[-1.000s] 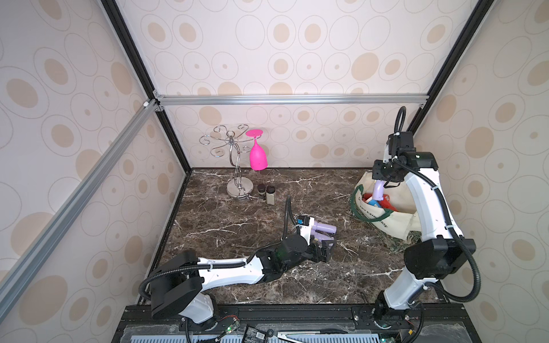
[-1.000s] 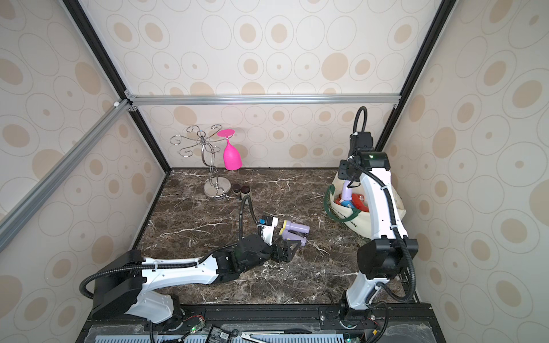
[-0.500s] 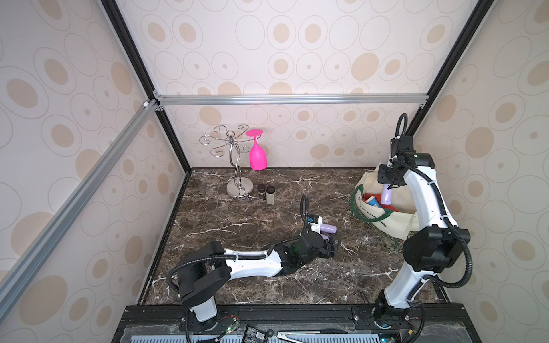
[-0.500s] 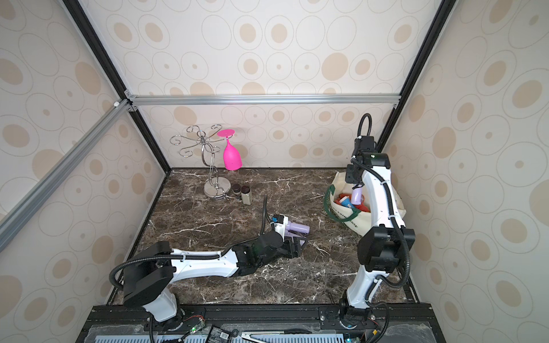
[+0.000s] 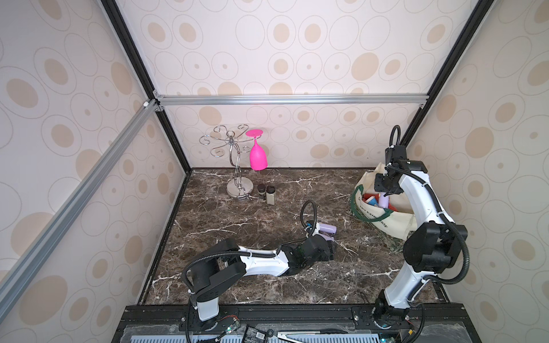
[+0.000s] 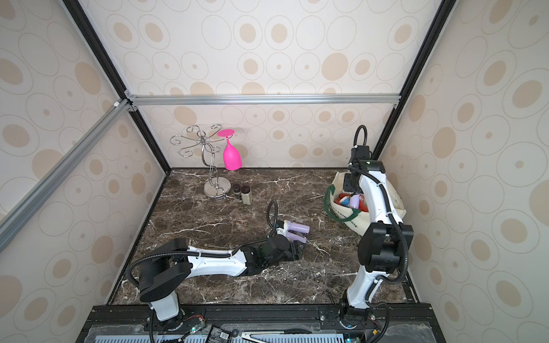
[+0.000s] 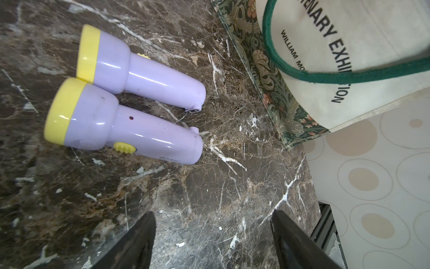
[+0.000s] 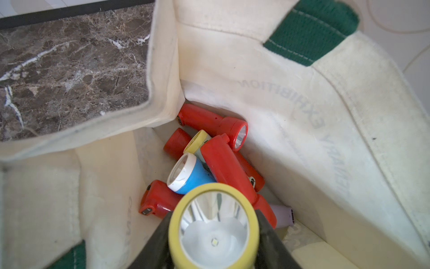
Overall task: Put the flashlights into the tote bags
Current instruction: Place the flashlight in the canvas bag.
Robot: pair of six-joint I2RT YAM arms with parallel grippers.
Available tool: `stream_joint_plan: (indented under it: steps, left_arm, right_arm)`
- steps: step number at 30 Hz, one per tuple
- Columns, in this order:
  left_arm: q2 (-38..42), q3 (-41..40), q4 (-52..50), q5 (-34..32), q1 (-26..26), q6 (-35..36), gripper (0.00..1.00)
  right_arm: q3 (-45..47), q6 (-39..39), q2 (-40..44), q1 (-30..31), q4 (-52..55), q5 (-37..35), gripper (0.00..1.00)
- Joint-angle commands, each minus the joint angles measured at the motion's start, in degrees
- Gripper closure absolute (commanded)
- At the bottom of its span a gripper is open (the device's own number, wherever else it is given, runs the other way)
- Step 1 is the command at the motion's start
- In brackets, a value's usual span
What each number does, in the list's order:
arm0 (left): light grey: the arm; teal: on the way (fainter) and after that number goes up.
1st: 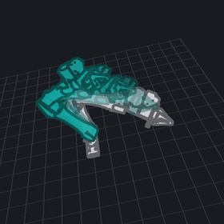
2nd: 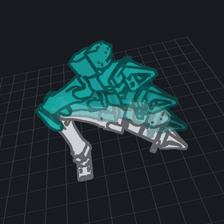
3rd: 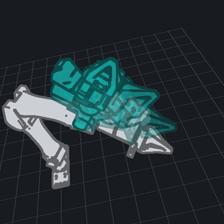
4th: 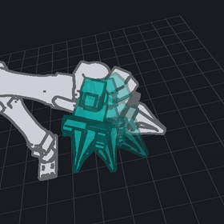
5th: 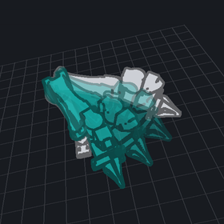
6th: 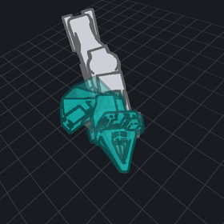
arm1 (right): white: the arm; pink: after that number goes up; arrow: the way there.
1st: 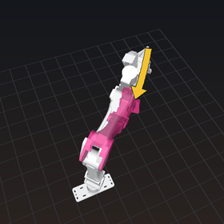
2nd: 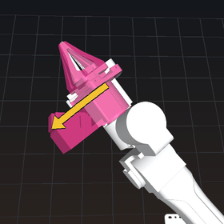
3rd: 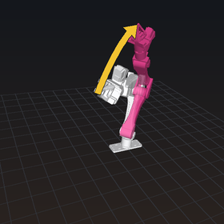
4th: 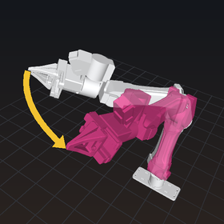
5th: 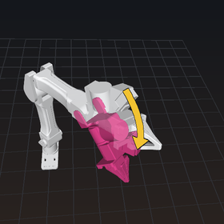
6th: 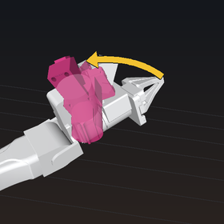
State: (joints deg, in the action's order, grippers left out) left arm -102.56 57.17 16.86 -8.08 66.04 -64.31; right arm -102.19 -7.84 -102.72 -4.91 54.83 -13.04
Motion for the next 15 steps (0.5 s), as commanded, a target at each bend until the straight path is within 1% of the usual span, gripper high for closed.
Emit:
stream_joint_plan:
  steps: [1,3,7,10,15]
  left_arm:
    - [-0.4,1.5,-1.2,-0.7,-0.4,-2.2,0.19]
    - [-0.7,1.5,-1.1,-0.7,-0.7,-2.5,0.16]
    - [-1.4,1.6,-1.1,-0.6,-1.0,-3.2,0.13]
    - [-2.2,1.6,-1.1,-0.2,-1.2,-3.9,0.13]
    - [-3.5,2.3,-1.1,-0.3,-1.9,-5.3,0.12]
  right_arm:
    - [-1.8,-1.3,3.1,-0.2,0.3,1.3,0.43]
    - [-2.0,-1.7,4.0,-0.1,0.0,2.4,0.35]
    - [-2.1,-2.3,5.3,-0.1,-0.2,2.5,0.27]
    - [-3.1,-2.8,6.3,0.7,0.7,3.1,0.24]
    - [-4.5,-2.3,8.2,5.8,0.5,1.6,0.23]
